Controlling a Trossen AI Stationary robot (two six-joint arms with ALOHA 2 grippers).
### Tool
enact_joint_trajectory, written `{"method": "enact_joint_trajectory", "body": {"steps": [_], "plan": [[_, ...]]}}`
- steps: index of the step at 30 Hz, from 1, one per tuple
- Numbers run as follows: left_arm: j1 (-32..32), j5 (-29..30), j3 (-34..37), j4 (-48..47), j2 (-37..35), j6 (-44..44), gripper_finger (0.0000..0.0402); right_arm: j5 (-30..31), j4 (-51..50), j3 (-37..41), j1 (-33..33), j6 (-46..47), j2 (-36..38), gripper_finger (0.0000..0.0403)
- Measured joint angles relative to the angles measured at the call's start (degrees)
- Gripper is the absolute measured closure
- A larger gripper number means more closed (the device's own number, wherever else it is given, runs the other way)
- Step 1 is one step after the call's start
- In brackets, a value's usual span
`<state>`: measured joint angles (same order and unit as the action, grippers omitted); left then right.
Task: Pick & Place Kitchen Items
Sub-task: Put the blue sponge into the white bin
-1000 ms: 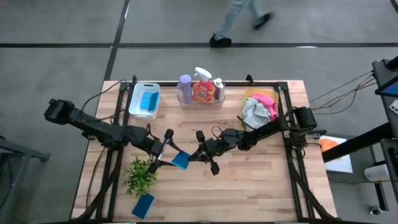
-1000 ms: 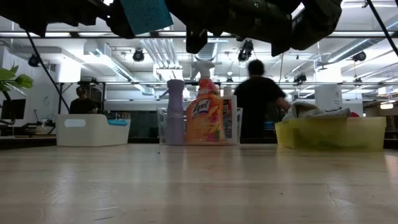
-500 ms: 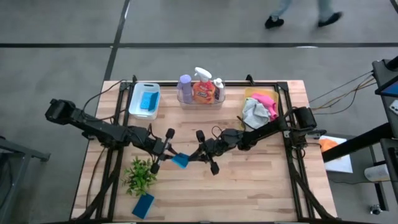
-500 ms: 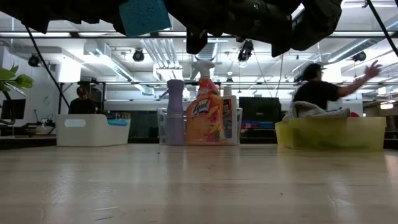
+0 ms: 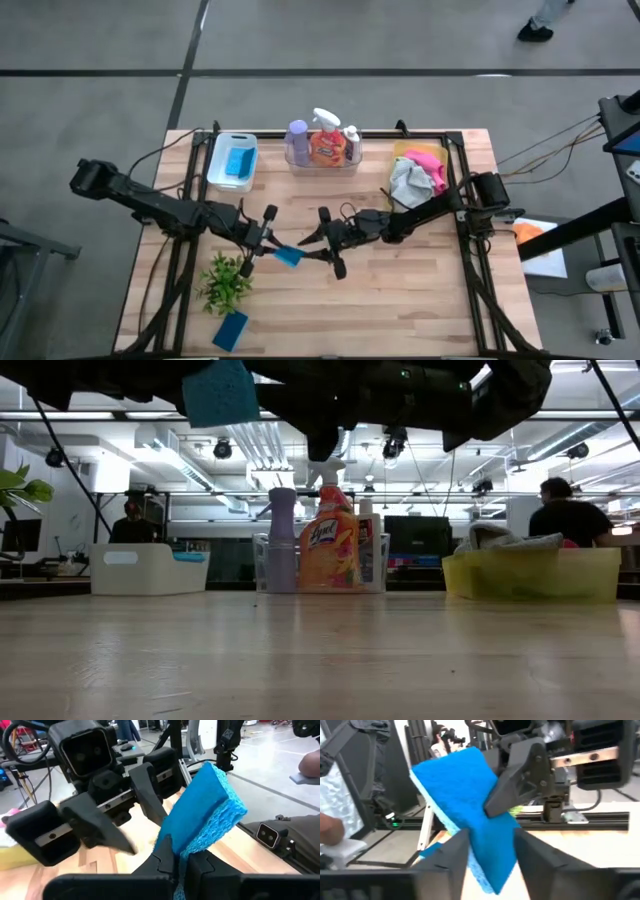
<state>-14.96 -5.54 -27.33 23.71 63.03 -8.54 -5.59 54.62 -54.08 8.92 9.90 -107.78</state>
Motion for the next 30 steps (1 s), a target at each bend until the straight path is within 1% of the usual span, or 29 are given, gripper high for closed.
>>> {"method": "enact_joint_trajectory", "body": {"steps": [3,5,7,9,12,15,19,21,25,28,30], "plan": [[0.0,0.4,0.0,-1.1,-1.1,0.0,0.0392,0.3,1.4,0.0,0.1,-2.3,0.0,0.0178],[0.0,1.2,0.0,-1.4,-2.0,0.0,0.0395,0.9,3.4,0.3,0.7,-4.7,0.0,0.0142],[0.0,2.5,0.3,-2.2,-3.3,0.0,0.0396,2.9,7.5,1.3,1.6,-7.1,0.0,0.0117],[0.0,4.2,0.8,-2.4,-4.7,0.2,0.0396,5.3,12.8,3.2,2.6,-9.8,0.0,0.0104],[0.0,8.4,2.2,-3.1,-7.1,1.4,0.0396,8.5,21.9,7.6,4.1,-12.8,0.0,0.0100],[0.1,12.9,3.9,-3.6,-10.2,2.3,0.0396,10.6,28.5,12.1,5.1,-13.0,0.1,0.0099],[1.2,18.0,5.4,-6.3,-14.8,3.0,0.0396,12.1,30.6,16.2,5.9,-11.1,0.1,0.0098],[2.6,20.4,6.4,-9.3,-17.4,3.9,0.0396,12.2,30.6,17.3,6.3,-10.1,0.1,0.0098],[7.6,24.2,8.4,-15.3,-22.2,7.8,0.0396,12.2,30.4,18.7,7.7,-8.9,0.1,0.0098],[13.3,27.6,9.7,-19.0,-25.2,11.3,0.0396,12.2,30.3,18.9,8.6,-8.8,0.1,0.0098],[17.9,28.7,10.2,-19.6,-26.4,12.9,0.0396,12.2,30.1,18.9,8.9,-9.1,0.1,0.0098]]}}
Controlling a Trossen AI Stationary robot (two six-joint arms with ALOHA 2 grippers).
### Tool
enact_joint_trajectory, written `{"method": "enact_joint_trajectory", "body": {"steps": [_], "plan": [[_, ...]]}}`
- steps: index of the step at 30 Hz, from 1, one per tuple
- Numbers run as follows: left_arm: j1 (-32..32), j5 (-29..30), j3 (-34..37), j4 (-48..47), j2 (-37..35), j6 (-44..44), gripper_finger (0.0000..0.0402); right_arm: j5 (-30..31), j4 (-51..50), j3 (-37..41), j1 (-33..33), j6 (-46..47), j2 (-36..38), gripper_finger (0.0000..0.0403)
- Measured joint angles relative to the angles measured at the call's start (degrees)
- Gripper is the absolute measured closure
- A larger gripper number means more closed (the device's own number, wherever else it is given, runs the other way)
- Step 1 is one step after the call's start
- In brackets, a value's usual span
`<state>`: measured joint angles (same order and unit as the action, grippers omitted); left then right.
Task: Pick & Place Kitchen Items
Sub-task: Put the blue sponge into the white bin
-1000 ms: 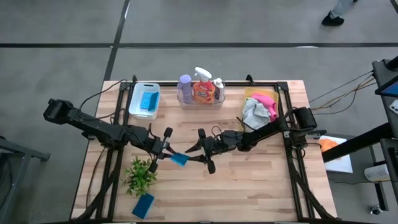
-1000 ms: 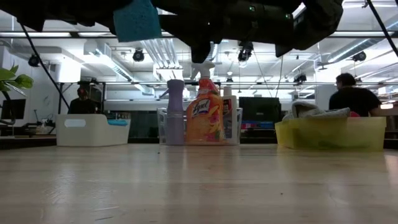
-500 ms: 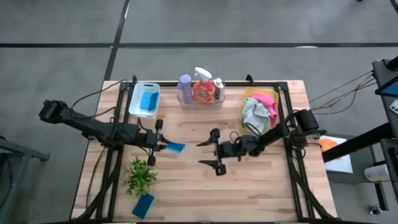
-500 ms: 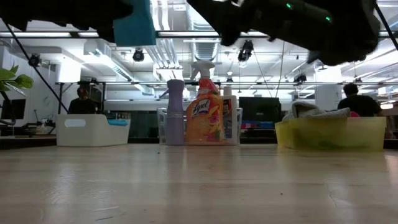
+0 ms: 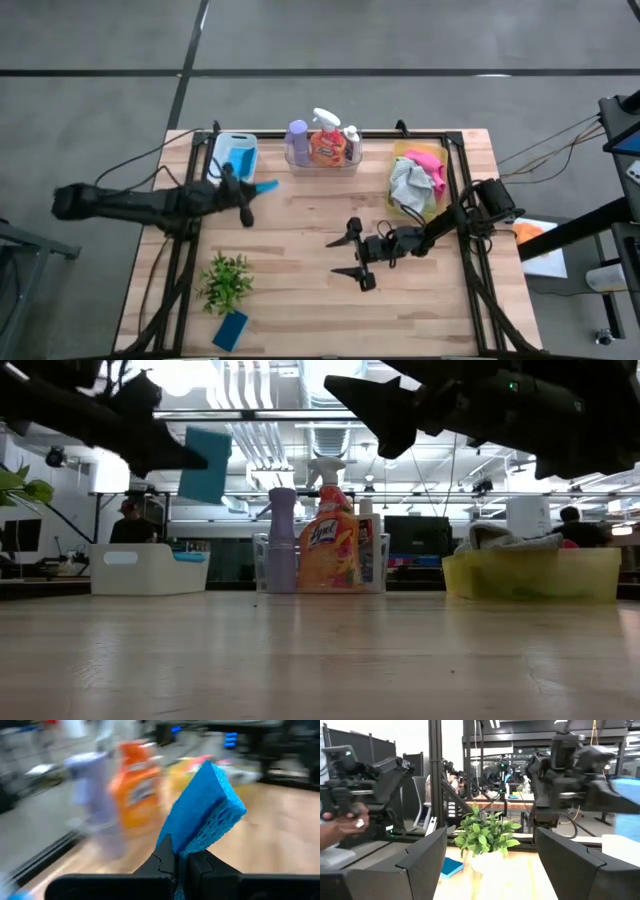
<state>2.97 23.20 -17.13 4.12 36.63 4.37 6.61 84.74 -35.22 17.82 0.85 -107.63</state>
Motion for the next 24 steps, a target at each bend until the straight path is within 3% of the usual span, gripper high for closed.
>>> {"method": "enact_joint_trajectory", "body": {"steps": [9,13,18,24], "plan": [[24.9,0.4,0.7,-7.3,-1.5,3.6,0.0396,0.0,-1.4,-0.1,0.1,-0.4,0.0,0.0098],[33.0,-1.6,0.6,-10.1,-1.5,3.6,0.0396,0.0,-1.3,-0.1,0.1,-0.5,0.0,0.0098],[37.6,-3.3,0.6,-13.4,-1.5,4.1,0.0391,0.0,-1.4,-0.1,0.1,-0.6,0.0,0.0098],[38.3,-3.4,0.6,-16.9,-1.5,5.6,0.0328,0.0,-1.9,-0.1,0.1,-0.6,0.0,0.0098]]}}
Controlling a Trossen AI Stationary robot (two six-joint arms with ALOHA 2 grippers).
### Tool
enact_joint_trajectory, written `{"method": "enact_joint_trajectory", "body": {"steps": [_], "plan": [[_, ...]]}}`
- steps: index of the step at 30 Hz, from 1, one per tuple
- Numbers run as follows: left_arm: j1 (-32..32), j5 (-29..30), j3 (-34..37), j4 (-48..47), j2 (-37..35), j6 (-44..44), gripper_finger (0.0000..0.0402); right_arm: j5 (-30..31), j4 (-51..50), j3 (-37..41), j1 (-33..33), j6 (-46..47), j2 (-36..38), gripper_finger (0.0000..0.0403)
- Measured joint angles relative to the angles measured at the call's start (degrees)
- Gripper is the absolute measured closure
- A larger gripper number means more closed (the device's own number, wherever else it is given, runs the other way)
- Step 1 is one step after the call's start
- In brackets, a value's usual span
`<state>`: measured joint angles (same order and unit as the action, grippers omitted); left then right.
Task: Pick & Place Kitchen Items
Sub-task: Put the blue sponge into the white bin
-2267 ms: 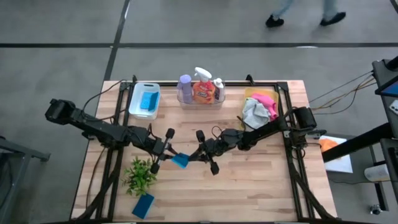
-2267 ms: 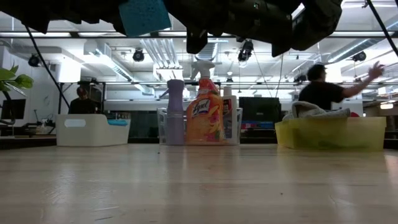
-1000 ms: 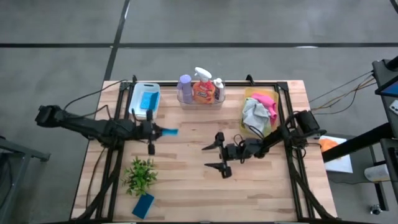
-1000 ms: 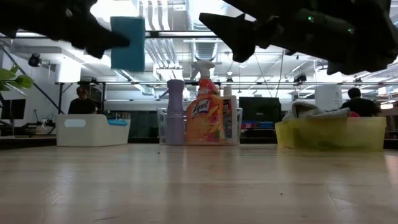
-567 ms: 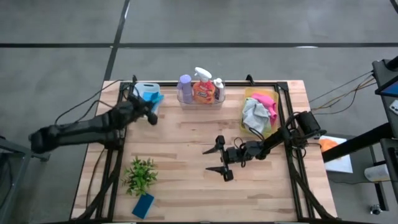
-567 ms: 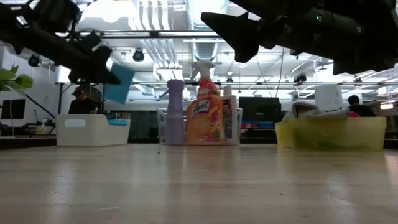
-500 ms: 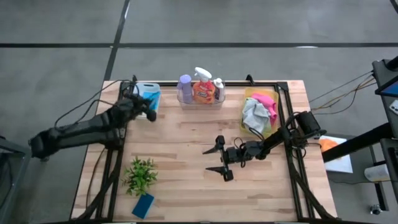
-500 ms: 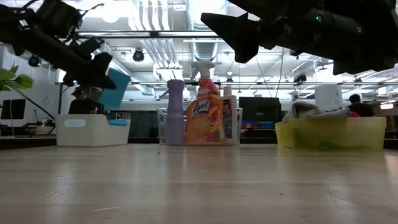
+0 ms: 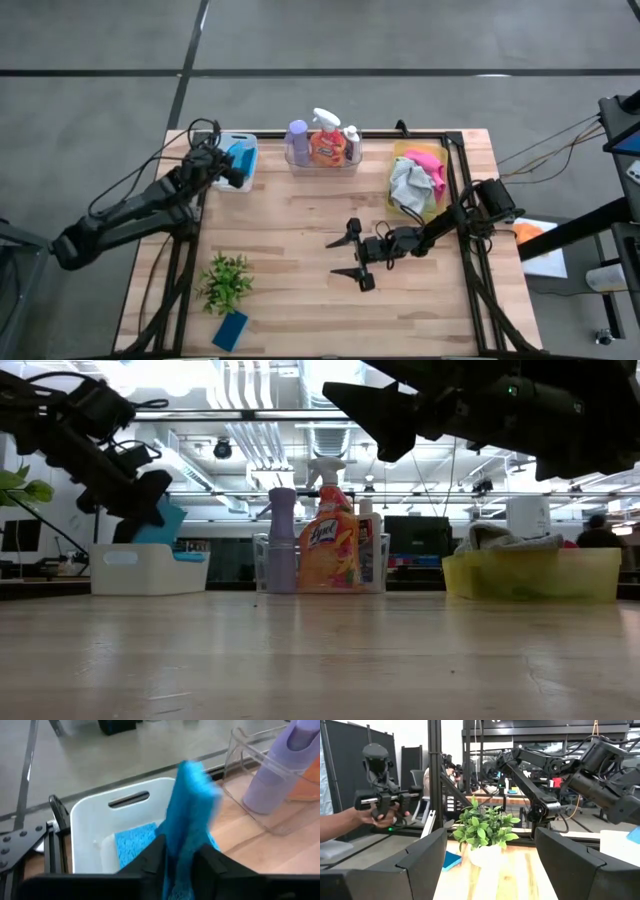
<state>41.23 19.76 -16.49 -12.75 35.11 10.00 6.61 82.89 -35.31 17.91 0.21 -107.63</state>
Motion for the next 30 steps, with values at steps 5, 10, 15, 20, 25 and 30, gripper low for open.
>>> {"method": "enact_joint_trajectory", "body": {"steps": [5,10,15,20,25,30], "plan": [[0.0,0.0,0.0,-0.8,0.0,1.5,0.0265,0.0,0.0,0.0,0.0,0.0,0.0,0.0098],[0.0,0.0,-0.2,-0.6,0.0,1.6,0.0199,0.0,-0.3,0.0,0.0,0.1,0.0,0.0098],[0.0,-0.2,-2.2,-0.2,-0.2,1.1,0.0151,0.0,-0.5,0.0,0.0,0.2,0.0,0.0098],[-0.1,-7.5,-4.7,1.4,-0.2,0.1,0.0136,0.0,-0.7,0.0,0.0,0.2,0.0,0.0098],[-2.0,-17.5,-5.9,3.3,-0.2,0.4,0.0135,0.0,-0.7,0.0,0.0,0.2,0.0,0.0098],[-9.6,-23.3,-5.9,4.9,-0.2,1.2,0.0135,0.0,-1.2,0.0,0.0,0.2,0.0,0.0098]]}}
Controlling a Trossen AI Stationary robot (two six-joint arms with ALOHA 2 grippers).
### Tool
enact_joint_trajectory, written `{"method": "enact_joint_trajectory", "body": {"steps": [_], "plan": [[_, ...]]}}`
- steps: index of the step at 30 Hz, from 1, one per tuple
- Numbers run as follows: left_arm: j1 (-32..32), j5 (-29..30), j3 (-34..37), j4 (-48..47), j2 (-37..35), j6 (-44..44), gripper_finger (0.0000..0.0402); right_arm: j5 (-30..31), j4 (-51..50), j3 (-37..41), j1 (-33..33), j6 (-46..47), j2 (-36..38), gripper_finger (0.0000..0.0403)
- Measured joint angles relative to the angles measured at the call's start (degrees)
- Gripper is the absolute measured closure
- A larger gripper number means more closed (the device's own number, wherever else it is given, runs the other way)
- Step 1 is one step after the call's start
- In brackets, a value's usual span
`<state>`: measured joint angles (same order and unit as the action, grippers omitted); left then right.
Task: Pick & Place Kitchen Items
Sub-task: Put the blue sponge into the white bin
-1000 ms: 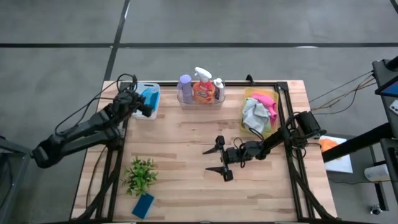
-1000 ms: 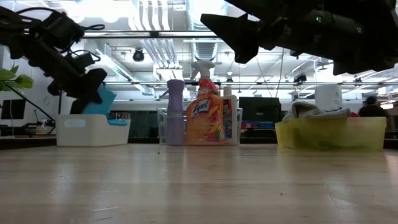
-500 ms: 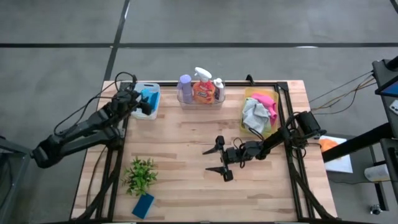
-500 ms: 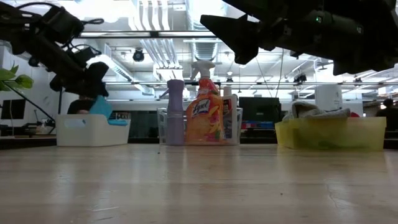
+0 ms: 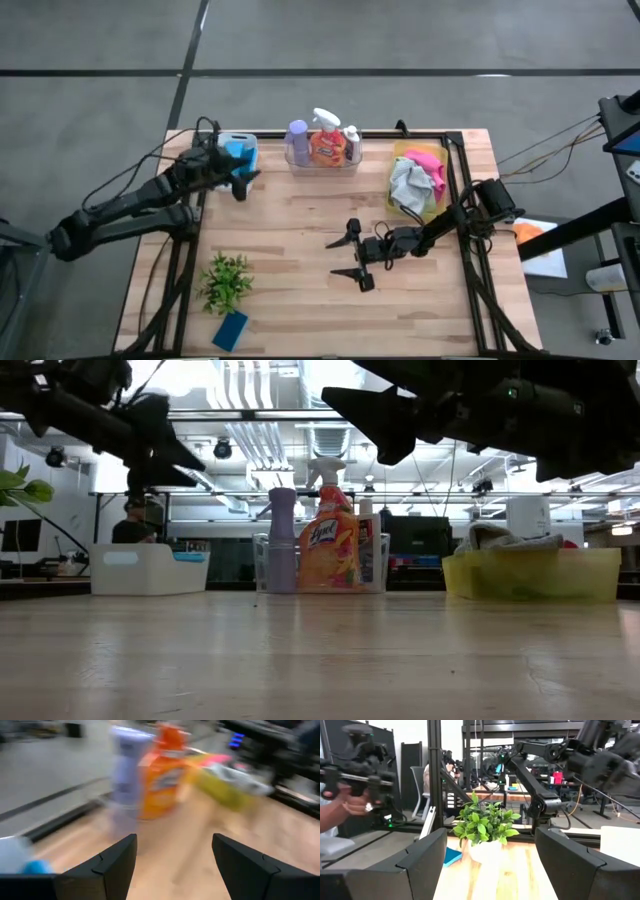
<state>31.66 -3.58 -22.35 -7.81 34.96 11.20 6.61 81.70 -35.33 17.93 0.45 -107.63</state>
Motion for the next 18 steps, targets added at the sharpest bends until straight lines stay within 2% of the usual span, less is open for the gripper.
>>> {"method": "enact_joint_trajectory", "body": {"steps": [6,9,18], "plan": [[-18.3,-0.2,-0.3,1.7,0.0,-0.5,0.0135,0.0,-0.4,0.0,0.0,0.0,0.0,0.0098],[-29.6,2.9,-0.3,3.2,0.0,-0.5,0.0135,0.0,-0.4,0.0,0.0,0.0,0.0,0.0098],[-64.4,26.8,-0.4,7.1,2.2,0.7,0.0135,0.0,-0.4,0.0,0.0,0.0,0.0,0.0098]]}}
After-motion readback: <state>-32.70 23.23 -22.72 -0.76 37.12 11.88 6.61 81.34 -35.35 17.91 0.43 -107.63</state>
